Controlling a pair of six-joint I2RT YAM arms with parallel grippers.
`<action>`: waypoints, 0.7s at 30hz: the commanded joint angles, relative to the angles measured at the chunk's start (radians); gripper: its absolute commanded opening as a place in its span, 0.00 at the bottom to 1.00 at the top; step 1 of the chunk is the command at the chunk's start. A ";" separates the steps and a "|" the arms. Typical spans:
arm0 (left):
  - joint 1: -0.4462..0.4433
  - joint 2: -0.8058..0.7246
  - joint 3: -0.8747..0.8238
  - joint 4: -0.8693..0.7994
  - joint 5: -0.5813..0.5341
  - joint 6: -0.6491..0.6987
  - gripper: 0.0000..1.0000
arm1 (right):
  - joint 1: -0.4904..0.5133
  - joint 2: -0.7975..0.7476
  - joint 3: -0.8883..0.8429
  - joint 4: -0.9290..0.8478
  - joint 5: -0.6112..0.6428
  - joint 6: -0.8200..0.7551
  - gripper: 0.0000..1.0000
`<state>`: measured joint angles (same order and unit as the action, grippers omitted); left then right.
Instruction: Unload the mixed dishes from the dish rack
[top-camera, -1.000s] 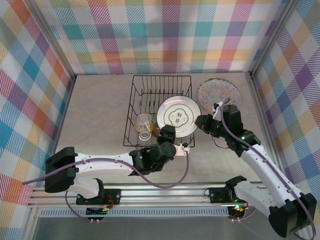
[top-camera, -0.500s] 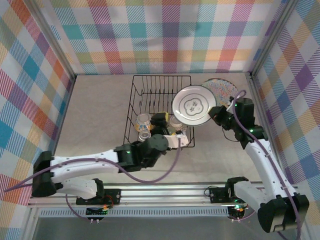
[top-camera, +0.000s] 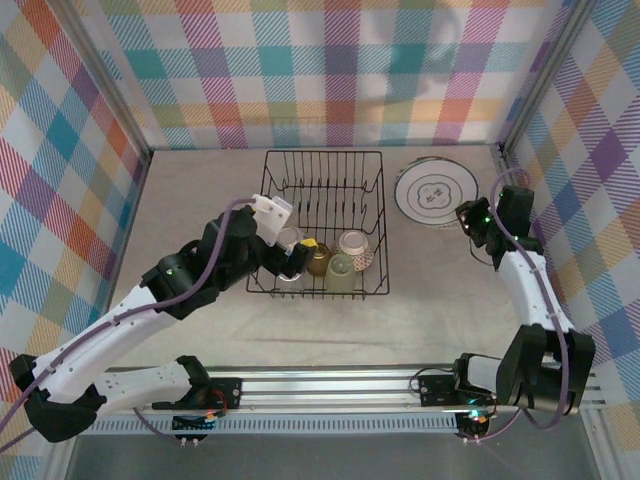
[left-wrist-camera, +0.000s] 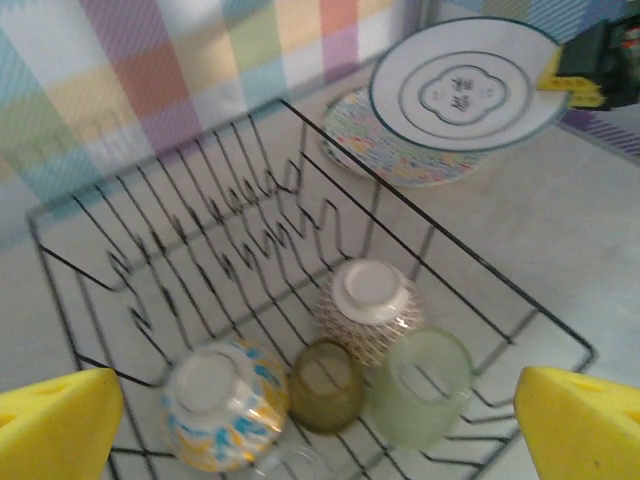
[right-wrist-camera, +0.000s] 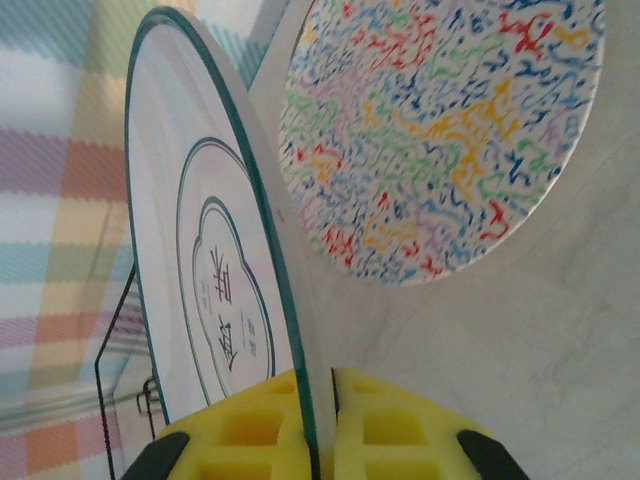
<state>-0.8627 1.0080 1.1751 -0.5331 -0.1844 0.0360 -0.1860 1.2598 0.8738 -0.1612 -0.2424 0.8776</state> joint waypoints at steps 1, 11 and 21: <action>0.081 -0.032 -0.025 -0.072 0.292 -0.180 1.00 | -0.026 0.059 0.016 0.177 0.021 0.026 0.00; 0.219 -0.060 -0.162 0.008 0.465 -0.225 1.00 | -0.046 0.311 0.116 0.293 0.005 -0.014 0.00; 0.237 -0.087 -0.239 0.083 0.494 -0.203 1.00 | -0.053 0.513 0.244 0.296 -0.061 -0.035 0.00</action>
<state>-0.6388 0.9520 0.9428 -0.4946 0.2802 -0.1680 -0.2302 1.7435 1.0836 0.0708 -0.2531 0.8543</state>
